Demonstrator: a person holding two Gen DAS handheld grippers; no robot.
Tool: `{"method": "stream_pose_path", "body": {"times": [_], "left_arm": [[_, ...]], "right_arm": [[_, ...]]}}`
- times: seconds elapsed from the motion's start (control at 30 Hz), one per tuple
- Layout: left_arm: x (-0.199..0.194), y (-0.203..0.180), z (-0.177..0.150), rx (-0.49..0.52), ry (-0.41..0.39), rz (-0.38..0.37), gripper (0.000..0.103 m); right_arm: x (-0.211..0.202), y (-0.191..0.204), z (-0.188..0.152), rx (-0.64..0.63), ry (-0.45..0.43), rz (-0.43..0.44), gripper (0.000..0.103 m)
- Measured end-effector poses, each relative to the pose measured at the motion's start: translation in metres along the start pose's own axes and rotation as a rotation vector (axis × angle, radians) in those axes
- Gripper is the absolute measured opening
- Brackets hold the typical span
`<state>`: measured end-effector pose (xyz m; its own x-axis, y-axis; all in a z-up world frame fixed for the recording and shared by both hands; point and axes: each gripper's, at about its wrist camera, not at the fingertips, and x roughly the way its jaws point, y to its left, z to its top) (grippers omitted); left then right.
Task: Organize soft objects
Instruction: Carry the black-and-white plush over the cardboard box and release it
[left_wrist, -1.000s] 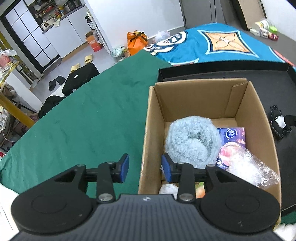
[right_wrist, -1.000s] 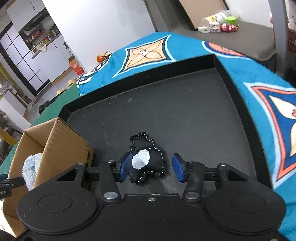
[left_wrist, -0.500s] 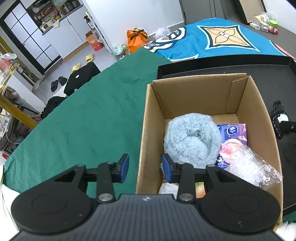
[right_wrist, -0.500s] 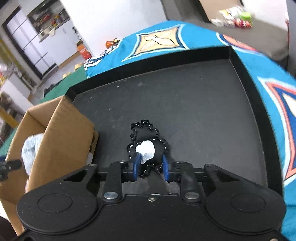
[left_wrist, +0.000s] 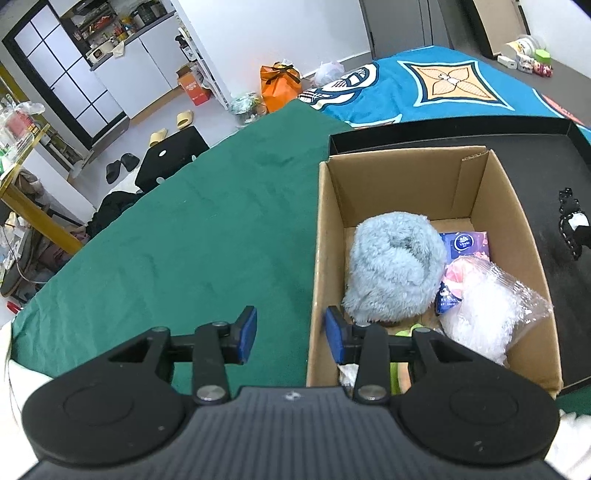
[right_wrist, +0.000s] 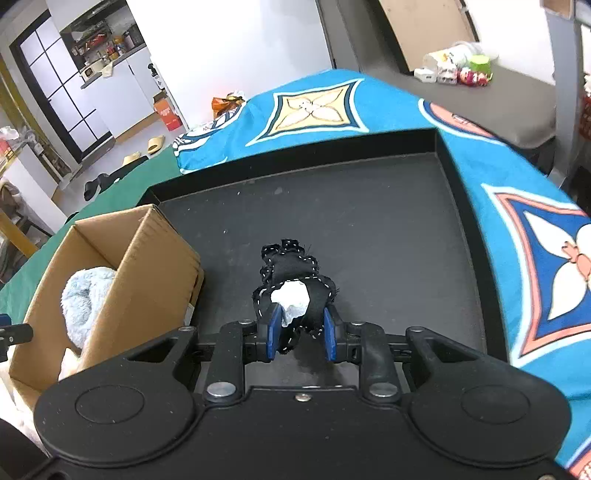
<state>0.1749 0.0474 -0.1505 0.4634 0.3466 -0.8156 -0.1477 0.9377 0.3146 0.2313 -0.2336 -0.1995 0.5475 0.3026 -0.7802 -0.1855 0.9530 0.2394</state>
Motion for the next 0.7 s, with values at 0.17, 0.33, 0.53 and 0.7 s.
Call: {"method": "stream_pose_path", "body": {"times": [0.17, 0.33, 0.53, 0.7], "left_arm": [[-0.008, 0.005, -0.003, -0.008, -0.019, -0.005, 0.042], [-0.014, 0.010, -0.008, -0.020, -0.035, -0.022, 0.042], [-0.017, 0.016, -0.014, -0.062, -0.055, -0.060, 0.042], [-0.017, 0.015, -0.017, -0.062, -0.069, -0.074, 0.042]], "right_arm": [[-0.018, 0.000, 0.006, 0.007, -0.037, -0.016, 0.024], [-0.039, 0.000, 0.010, 0.012, -0.080, -0.025, 0.024], [-0.058, 0.007, 0.011, 0.007, -0.113, -0.042, 0.025], [-0.064, 0.014, 0.010, -0.010, -0.123, -0.054, 0.025]]}}
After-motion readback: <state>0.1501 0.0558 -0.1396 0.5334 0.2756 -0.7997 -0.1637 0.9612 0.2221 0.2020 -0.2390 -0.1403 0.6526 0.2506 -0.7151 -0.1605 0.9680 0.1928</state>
